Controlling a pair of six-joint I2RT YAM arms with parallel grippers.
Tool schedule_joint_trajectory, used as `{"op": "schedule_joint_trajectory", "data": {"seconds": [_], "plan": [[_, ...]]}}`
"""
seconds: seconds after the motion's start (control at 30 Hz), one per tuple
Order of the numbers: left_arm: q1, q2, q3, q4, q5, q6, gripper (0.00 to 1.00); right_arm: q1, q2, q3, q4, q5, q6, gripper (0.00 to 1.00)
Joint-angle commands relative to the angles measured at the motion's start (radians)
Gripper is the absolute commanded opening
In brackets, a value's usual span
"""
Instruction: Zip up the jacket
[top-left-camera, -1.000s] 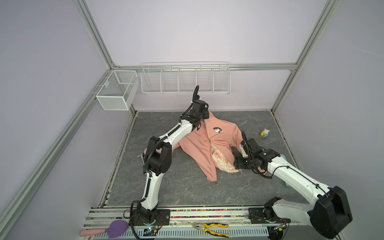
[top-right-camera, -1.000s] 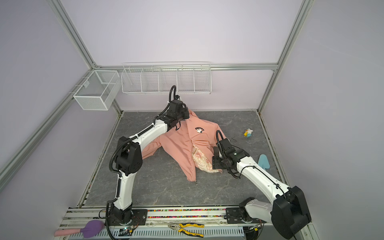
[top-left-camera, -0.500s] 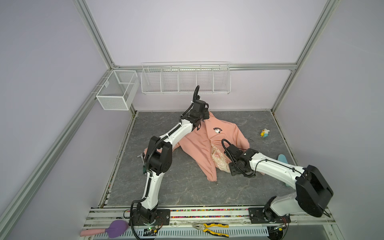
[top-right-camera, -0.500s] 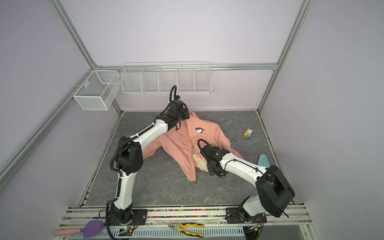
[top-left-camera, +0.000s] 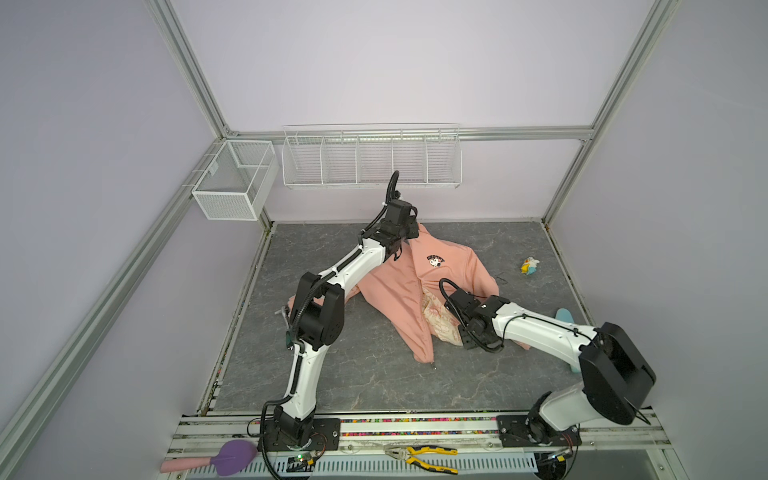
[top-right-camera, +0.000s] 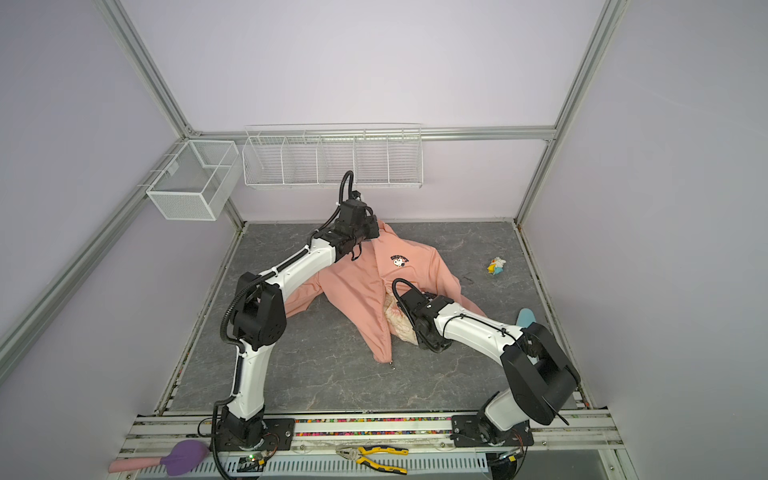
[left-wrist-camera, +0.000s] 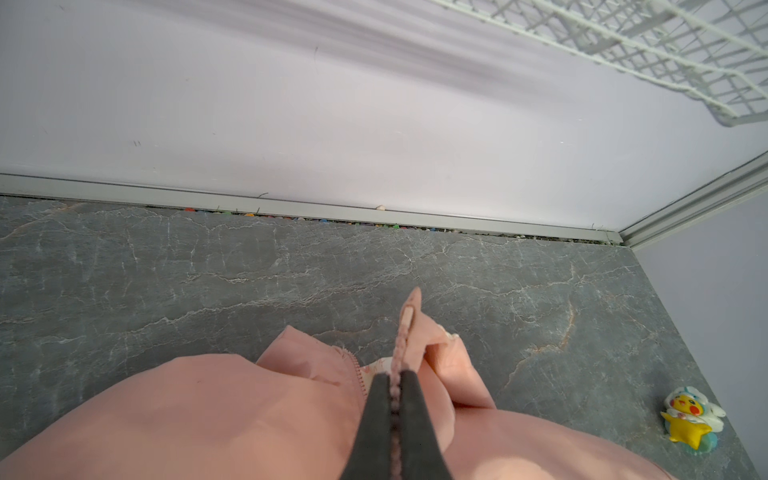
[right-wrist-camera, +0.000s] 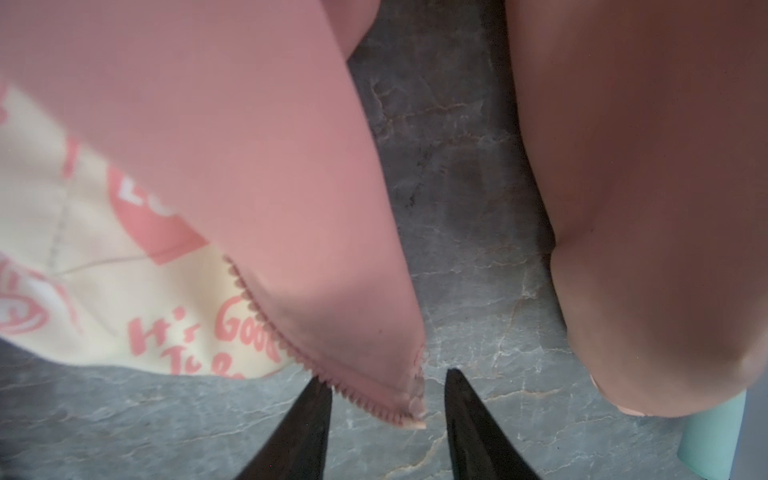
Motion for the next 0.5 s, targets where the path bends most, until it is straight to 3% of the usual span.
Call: {"op": "schedule_joint_trajectory", "data": {"seconds": [0.0,0.33,0.47], "plan": [[0.0,0.016,0.032,-0.011,0.003,0.001,0.0,0.004,0.006,-0.02,0.01,0.001,0.006,0.45],[0.01,0.015,0.028,-0.009,0.01,-0.02,0.0,0.004,0.013,-0.047,0.015,-0.028,0.005,0.34],[0.01,0.013,0.022,-0.005,0.015,-0.03,0.0,0.004,0.015,-0.049,0.017,-0.028,0.007,0.25]]}}
